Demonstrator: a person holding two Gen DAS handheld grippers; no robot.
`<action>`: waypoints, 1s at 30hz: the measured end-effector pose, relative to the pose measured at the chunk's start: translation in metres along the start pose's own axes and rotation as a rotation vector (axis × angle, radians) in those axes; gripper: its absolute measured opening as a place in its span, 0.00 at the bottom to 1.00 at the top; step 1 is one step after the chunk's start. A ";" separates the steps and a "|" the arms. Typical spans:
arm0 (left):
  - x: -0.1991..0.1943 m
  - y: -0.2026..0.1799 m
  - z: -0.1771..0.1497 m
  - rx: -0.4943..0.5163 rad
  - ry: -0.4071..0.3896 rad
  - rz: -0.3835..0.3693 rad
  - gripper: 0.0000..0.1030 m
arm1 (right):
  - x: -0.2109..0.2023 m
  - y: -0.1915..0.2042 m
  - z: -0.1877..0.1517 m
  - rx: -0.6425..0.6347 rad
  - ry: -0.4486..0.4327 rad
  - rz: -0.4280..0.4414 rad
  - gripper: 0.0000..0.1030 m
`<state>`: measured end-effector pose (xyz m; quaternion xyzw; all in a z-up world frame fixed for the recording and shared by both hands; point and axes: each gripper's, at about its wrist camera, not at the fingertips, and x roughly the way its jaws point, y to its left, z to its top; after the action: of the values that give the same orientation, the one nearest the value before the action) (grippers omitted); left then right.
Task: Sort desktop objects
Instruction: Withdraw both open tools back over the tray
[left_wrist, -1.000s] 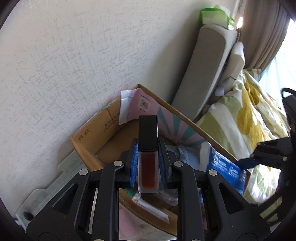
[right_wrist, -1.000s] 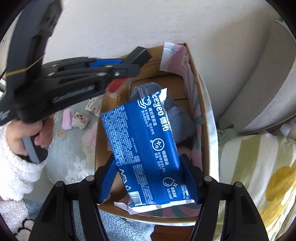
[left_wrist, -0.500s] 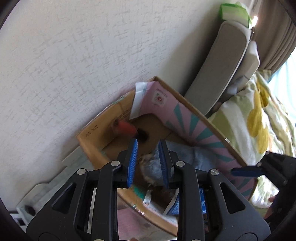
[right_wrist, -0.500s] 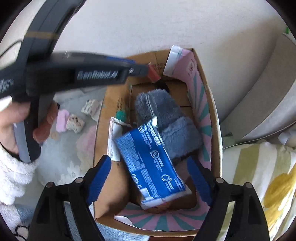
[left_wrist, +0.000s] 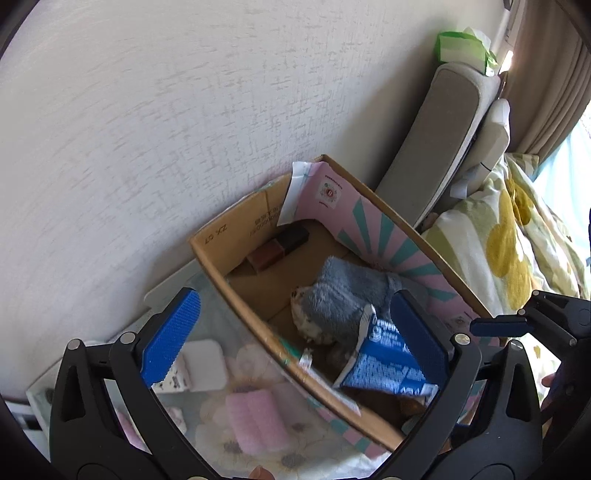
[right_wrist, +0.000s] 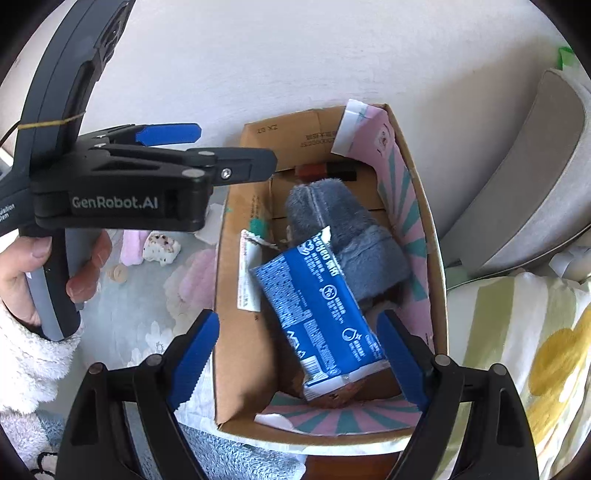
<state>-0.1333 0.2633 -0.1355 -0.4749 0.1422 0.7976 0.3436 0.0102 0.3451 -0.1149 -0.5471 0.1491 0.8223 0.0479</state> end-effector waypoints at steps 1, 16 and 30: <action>-0.003 0.002 -0.003 -0.003 -0.002 0.002 0.99 | -0.001 0.003 -0.001 -0.007 -0.002 -0.005 0.82; -0.096 0.060 -0.069 -0.108 -0.127 0.084 0.99 | -0.021 0.045 -0.002 -0.056 -0.047 -0.058 0.82; -0.167 0.150 -0.146 -0.303 -0.201 0.216 0.99 | -0.003 0.106 0.008 -0.147 -0.048 0.047 0.82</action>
<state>-0.0865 0.0049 -0.0817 -0.4212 0.0357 0.8854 0.1935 -0.0216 0.2466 -0.0886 -0.5258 0.0999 0.8447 -0.0080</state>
